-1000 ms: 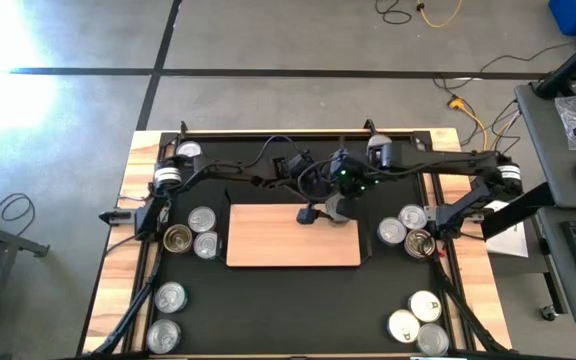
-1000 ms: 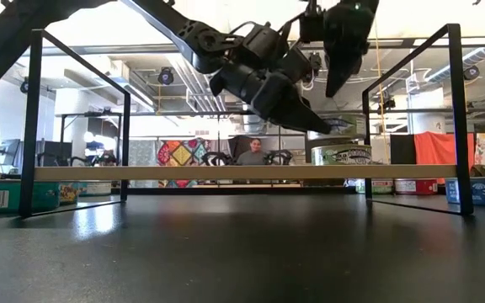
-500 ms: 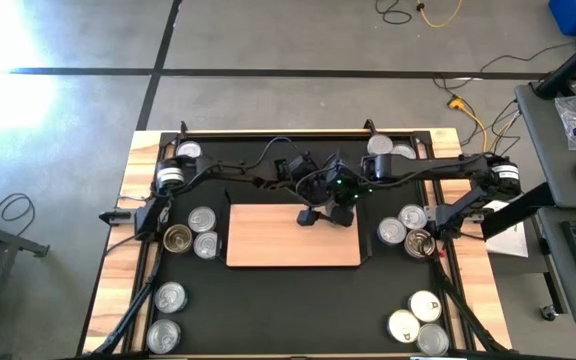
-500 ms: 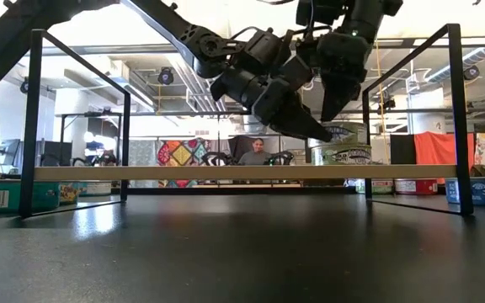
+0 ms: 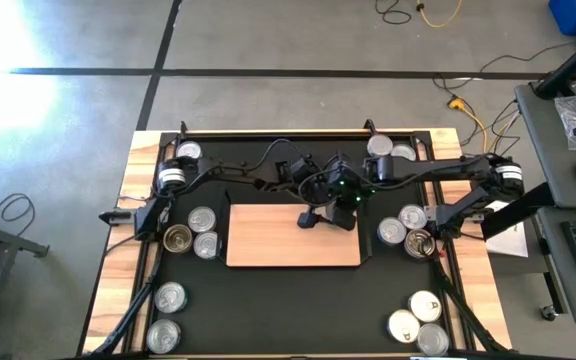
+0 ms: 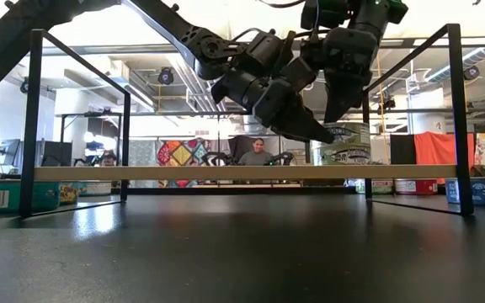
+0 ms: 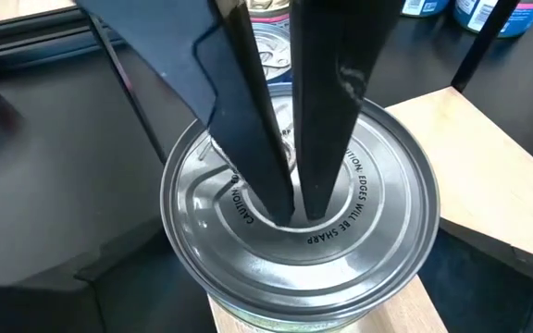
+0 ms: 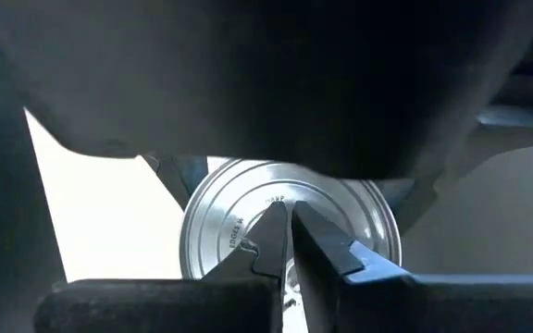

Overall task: Stack canned seafood by type on shelf
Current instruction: Stack the green tuna can on the green can

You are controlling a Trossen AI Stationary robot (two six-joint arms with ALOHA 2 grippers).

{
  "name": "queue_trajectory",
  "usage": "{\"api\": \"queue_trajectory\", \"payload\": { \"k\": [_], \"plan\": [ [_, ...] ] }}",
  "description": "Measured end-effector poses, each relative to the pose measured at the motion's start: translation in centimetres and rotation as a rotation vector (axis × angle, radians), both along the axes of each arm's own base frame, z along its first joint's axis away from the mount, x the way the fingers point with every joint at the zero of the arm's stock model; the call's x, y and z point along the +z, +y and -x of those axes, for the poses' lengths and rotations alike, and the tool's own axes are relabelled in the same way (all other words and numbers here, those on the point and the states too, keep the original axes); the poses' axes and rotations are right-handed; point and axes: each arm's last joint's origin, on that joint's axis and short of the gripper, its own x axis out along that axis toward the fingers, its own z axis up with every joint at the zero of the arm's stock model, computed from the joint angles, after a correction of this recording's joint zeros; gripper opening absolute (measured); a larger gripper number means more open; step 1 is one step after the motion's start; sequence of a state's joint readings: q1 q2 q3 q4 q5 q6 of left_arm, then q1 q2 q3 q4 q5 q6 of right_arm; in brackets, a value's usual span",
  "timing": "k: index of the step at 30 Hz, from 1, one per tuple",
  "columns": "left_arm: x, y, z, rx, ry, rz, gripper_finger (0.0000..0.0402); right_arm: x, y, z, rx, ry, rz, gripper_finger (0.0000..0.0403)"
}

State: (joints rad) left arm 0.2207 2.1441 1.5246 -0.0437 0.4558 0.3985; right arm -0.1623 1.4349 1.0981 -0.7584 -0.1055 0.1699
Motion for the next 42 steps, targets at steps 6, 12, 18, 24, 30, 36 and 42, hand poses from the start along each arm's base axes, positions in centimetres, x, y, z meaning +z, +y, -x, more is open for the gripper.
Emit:
{"api": "queue_trajectory", "payload": {
  "k": [6,12,18,24,30,36,42],
  "plan": [
    [0.0,0.0,0.0,0.001,-0.001,0.002,0.0379,-0.6,0.0,0.0,0.000,-0.017,0.003,0.0013],
    [0.0,0.0,0.0,0.003,0.001,0.005,0.0380,-0.4,0.0,0.0,-0.005,-0.019,0.001,0.0013],
    [0.0,0.0,0.1,0.004,0.014,0.008,0.0381,1.8,0.0,-0.1,-0.031,-0.019,-0.010,0.0013],
    [0.0,0.0,0.2,0.012,0.024,0.006,0.0379,4.2,0.1,0.6,-0.013,0.013,0.000,0.0013],
    [1.1,0.1,0.5,0.071,0.039,0.018,0.0378,4.6,0.1,0.9,0.010,0.021,0.016,0.0013],
    [2.3,0.2,1.0,0.150,0.085,0.027,0.0365,5.2,0.1,1.1,0.024,0.008,0.039,0.0013],
    [3.1,-0.3,1.2,0.184,0.088,0.082,0.0356,6.9,0.0,1.8,0.033,-0.032,0.079,0.0013]
  ]
}}
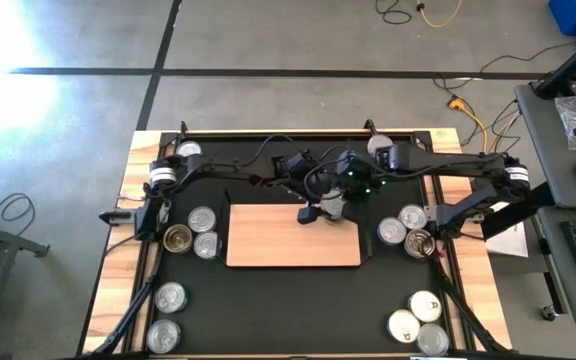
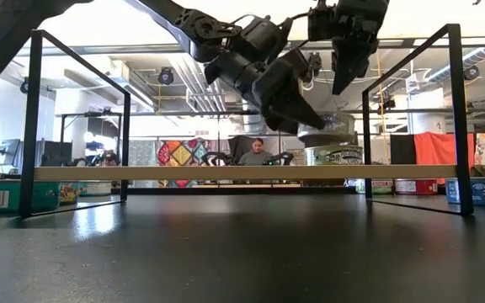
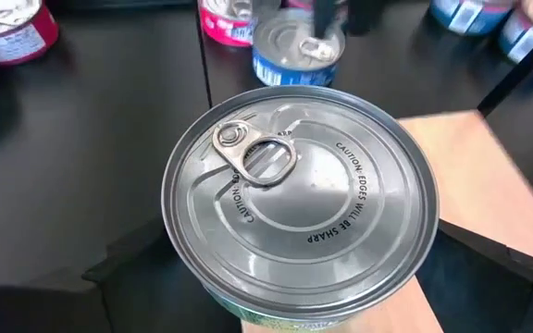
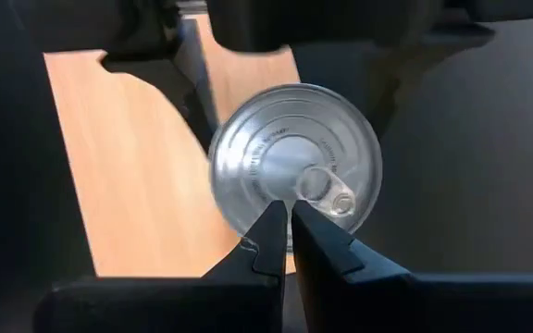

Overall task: Stack canned seafood by type on shelf
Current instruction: Stack the green tuna can on the green can

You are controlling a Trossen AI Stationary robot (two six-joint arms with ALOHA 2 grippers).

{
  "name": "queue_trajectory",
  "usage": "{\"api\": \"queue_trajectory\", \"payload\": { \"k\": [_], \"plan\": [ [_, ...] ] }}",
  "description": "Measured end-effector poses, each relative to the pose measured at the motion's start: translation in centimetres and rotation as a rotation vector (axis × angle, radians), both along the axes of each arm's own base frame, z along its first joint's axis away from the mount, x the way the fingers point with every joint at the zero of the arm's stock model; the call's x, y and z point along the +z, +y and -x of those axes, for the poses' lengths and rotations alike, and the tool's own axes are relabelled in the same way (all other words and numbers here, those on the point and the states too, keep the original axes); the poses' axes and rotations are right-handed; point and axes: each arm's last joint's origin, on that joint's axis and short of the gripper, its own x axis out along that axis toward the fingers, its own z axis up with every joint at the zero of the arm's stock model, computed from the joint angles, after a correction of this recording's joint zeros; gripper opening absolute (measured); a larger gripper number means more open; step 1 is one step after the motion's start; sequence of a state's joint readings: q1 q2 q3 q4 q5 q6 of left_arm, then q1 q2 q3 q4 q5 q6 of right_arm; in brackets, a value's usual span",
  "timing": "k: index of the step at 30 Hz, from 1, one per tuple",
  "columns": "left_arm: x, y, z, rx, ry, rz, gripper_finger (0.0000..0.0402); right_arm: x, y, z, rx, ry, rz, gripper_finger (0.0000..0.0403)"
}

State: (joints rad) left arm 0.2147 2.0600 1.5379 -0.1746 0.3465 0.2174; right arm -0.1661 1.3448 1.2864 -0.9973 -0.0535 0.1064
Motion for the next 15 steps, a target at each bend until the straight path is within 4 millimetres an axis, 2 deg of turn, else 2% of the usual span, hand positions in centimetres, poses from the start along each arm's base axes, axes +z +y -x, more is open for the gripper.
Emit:
{"api": "queue_trajectory", "payload": {
  "k": [8,15],
  "plan": [
    [1.1,-0.5,0.1,0.054,-0.005,0.016,0.0356,1.5,-0.1,1.3,-0.001,-0.050,0.054,0.0013],
    [2.1,-0.8,-0.1,0.151,-0.002,0.048,0.0356,1.3,-0.1,1.2,0.065,-0.045,0.087,0.0013]
  ]
}}
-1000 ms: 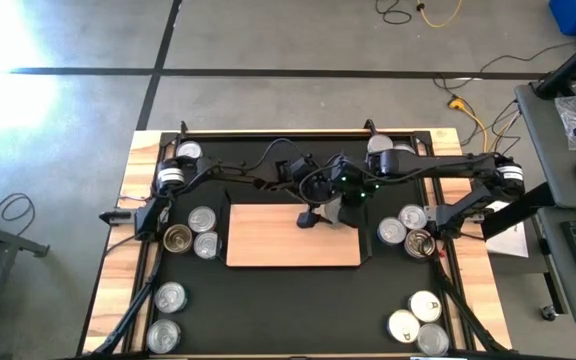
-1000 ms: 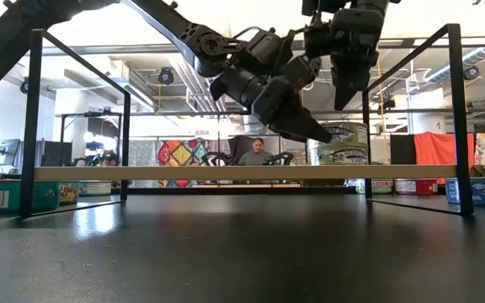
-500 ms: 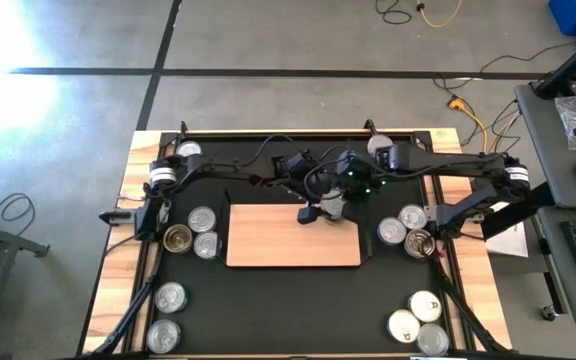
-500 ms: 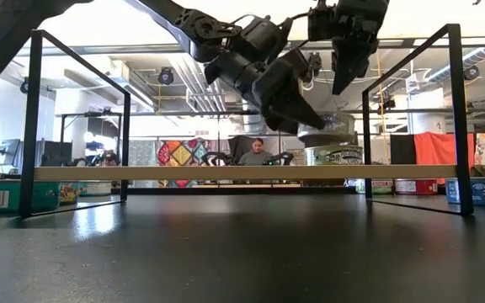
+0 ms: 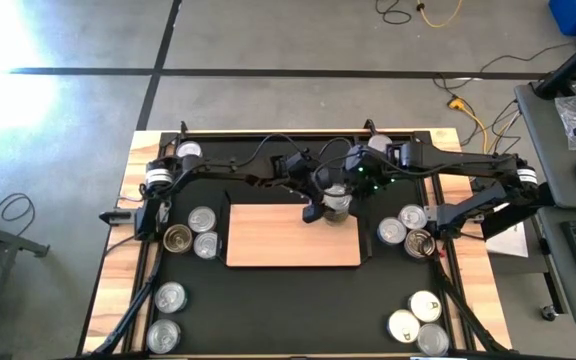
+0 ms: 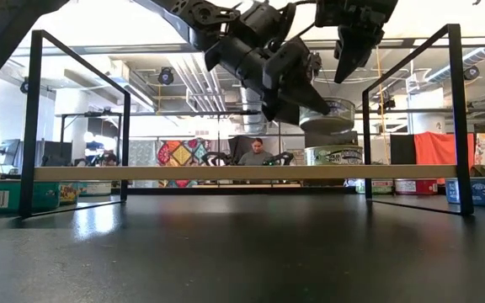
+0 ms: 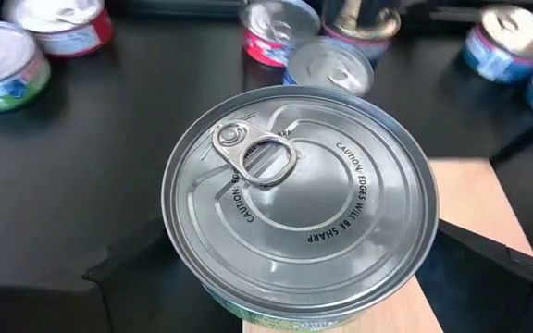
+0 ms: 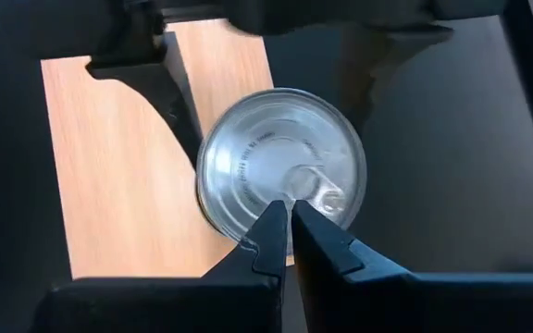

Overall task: Stack canned seafood by type on shelf
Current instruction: Stack the green tuna can on the green can

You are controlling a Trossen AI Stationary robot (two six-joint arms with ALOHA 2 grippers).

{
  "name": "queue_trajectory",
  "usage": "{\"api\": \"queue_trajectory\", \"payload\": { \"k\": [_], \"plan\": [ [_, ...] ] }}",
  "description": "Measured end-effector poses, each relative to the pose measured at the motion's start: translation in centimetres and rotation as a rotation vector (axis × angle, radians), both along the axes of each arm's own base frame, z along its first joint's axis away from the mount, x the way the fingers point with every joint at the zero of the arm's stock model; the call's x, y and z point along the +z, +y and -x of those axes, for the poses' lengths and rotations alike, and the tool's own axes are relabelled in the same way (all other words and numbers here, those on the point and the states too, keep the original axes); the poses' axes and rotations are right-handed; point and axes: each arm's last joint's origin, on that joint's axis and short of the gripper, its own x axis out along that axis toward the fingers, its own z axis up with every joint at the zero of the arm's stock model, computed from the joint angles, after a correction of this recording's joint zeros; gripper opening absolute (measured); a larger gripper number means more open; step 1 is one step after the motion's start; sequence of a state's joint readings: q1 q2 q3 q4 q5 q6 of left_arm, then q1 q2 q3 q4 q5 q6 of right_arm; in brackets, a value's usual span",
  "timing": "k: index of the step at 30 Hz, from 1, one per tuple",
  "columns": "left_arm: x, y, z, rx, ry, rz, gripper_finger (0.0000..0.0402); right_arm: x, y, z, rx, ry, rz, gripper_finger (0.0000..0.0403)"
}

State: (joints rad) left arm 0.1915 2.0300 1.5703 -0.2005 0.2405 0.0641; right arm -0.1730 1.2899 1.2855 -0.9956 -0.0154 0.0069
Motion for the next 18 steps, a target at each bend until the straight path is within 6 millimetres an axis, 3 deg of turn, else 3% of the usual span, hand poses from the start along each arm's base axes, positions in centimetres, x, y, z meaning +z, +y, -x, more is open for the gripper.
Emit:
{"api": "queue_trajectory", "payload": {
  "k": [4,10,18],
  "plan": [
    [-0.3,-1.3,-0.1,0.025,0.017,0.007,0.0356,-0.5,-0.2,-0.5,0.030,0.008,0.016,0.0013],
    [-1.0,-4.1,-0.4,0.050,0.008,-0.168,0.0355,-1.3,-0.3,-1.2,0.071,0.039,0.015,0.0013],
    [-1.8,-3.9,-0.9,0.194,-0.029,-0.160,0.0355,-2.5,-0.3,-2.0,0.141,0.085,0.004,0.0013]
  ]
}}
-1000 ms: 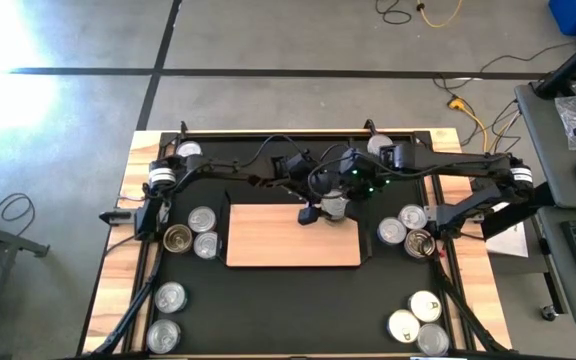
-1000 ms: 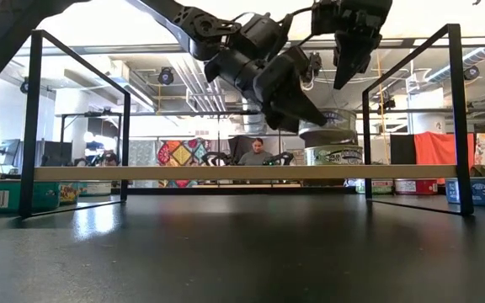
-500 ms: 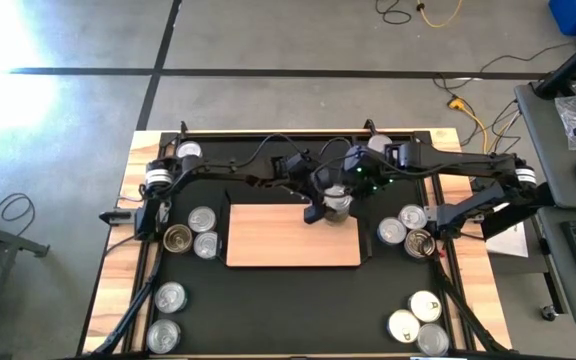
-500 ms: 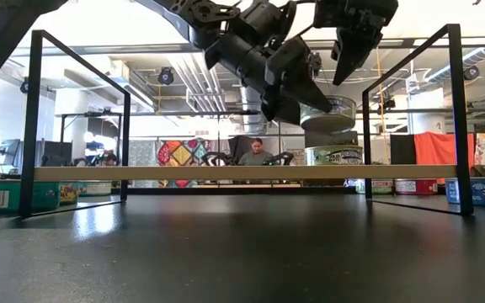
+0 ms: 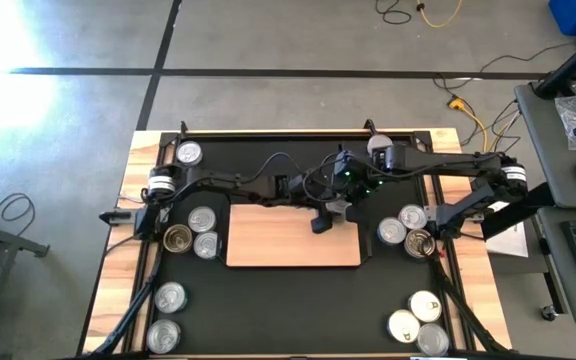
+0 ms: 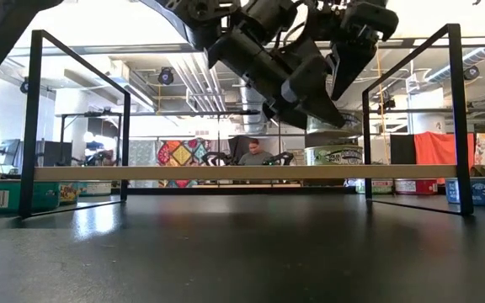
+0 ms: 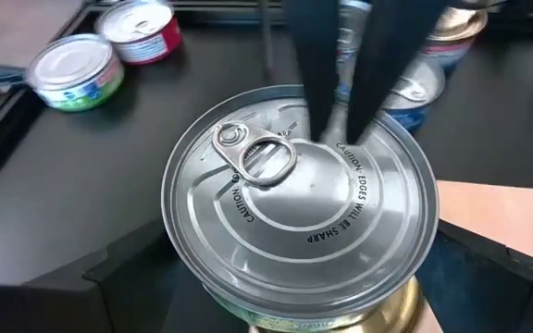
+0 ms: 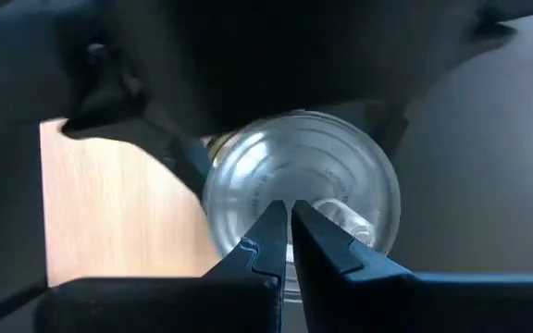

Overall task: Stack canned seafood by type on shelf
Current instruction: Stack the green tuna can on the green can

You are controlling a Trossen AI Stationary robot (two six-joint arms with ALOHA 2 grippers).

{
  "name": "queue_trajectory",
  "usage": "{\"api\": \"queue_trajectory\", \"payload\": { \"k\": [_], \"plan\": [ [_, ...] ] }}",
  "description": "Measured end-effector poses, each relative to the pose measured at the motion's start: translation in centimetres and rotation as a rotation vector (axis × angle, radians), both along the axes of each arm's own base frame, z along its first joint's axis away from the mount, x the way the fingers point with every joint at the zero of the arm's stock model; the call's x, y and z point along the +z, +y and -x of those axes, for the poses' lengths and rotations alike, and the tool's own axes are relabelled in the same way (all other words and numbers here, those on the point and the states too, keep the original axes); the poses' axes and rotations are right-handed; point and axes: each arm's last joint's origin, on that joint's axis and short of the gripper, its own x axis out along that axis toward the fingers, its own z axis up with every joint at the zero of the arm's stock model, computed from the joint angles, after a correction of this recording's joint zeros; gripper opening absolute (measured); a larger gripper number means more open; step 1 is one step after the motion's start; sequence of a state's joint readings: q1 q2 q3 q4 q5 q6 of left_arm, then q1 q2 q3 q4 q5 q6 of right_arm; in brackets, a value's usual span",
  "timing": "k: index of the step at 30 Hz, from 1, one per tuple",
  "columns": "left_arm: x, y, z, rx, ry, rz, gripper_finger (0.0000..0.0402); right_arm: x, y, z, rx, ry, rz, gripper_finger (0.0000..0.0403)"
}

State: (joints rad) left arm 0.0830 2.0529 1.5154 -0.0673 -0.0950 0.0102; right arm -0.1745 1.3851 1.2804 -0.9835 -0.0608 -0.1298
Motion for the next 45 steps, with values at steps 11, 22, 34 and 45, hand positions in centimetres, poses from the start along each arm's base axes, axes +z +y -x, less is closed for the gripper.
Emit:
{"api": "queue_trajectory", "payload": {
  "k": [11,22,34,45],
  "plan": [
    [-0.7,-1.3,0.0,-0.039,0.046,-0.002,0.0357,-2.1,-0.2,-1.4,0.139,0.056,0.036,0.0013],
    [-1.3,-2.0,0.1,0.080,0.064,0.043,0.0358,-3.1,-0.3,-2.1,0.202,0.046,0.019,0.0013],
    [-1.7,-1.8,0.2,0.044,0.090,0.076,0.0392,-4.9,-0.2,-2.5,0.213,0.058,-0.033,0.0013],
    [-2.2,-1.9,0.4,0.008,0.128,0.065,0.0392,-5.8,-0.1,-2.2,0.186,0.081,-0.058,0.0013]
  ]
}}
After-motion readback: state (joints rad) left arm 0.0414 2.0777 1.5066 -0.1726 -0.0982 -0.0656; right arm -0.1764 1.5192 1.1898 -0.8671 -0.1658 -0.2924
